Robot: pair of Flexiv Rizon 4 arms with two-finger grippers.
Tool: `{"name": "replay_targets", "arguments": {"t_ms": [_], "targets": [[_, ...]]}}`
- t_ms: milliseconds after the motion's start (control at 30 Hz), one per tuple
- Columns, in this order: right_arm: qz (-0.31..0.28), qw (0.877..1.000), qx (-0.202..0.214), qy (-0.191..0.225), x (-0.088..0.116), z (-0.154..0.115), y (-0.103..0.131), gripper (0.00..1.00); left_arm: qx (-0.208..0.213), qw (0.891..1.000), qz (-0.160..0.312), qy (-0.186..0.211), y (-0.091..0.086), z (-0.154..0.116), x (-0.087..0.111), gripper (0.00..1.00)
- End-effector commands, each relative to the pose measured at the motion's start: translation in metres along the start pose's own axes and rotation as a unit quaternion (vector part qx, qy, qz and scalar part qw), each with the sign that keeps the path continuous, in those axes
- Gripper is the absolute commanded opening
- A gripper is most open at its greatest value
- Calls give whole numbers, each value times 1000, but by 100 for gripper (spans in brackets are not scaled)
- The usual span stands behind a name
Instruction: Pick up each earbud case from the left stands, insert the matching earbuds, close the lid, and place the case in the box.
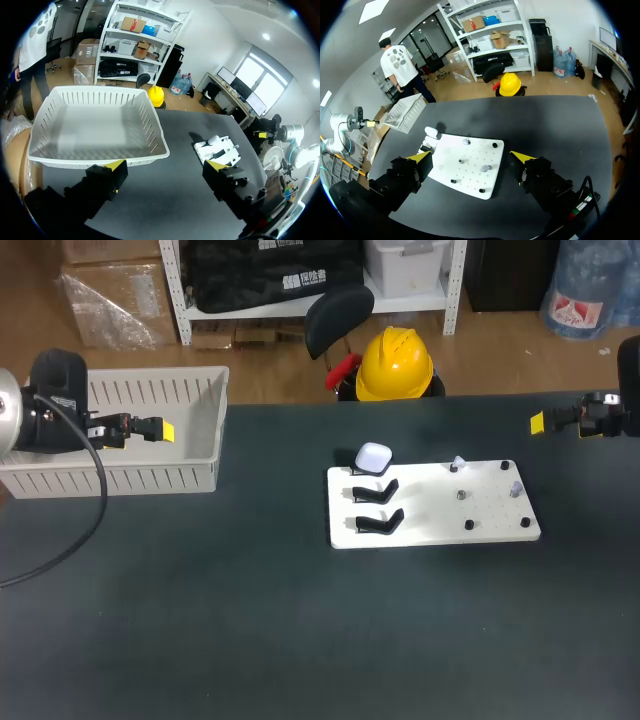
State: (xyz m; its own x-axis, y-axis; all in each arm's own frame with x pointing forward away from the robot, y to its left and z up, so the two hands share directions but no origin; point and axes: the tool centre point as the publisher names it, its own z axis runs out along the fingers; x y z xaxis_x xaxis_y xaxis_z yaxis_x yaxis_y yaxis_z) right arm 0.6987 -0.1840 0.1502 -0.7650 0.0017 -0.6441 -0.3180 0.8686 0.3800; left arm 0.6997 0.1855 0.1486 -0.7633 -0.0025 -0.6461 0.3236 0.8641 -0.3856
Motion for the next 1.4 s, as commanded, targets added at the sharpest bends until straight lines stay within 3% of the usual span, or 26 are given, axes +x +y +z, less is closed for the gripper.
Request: {"name": "replay_targets", "arguments": {"t_ms": [33,400,467,567,600,633,700,767,900,933,967,1400], "targets": [[0,1000,-1,0,0,1,-1,100,-4,1000,-1,4,-1,0,-1,100],[0,1000,-1,0,0,1,-1,100,-4,1000,-1,4,-1,0,-1,100],[0,1000,-1,0,0,1,-1,100,48,998,45,-21,-2,0,-3,100],[0,1000,-1,0,0,1,-1,100,128,983,116,-55,-3,3,-5,100],[0,1000,-1,0,0,1,-1,100,146,976,144,-70,-2,5,-7,100],[0,1000,-1,0,0,1,-1,100,189,961,182,-84,-3,7,-8,100],[0,1000,-1,0,0,1,-1,100,230,936,242,-108,-4,11,-8,100],[0,1000,-1,0,0,1,-1,100,266,913,286,-116,-4,15,-11,100],[0,1000,-1,0,0,1,-1,100,345,855,371,-114,-13,19,-15,100],[0,1000,-1,0,0,1,-1,100,340,852,384,-104,-16,19,-16,100],[0,1000,-1,0,0,1,-1,100,310,862,393,-75,-20,21,-17,100],[0,1000,-1,0,0,1,-1,100,310,862,393,-75,-20,21,-17,100]]}}
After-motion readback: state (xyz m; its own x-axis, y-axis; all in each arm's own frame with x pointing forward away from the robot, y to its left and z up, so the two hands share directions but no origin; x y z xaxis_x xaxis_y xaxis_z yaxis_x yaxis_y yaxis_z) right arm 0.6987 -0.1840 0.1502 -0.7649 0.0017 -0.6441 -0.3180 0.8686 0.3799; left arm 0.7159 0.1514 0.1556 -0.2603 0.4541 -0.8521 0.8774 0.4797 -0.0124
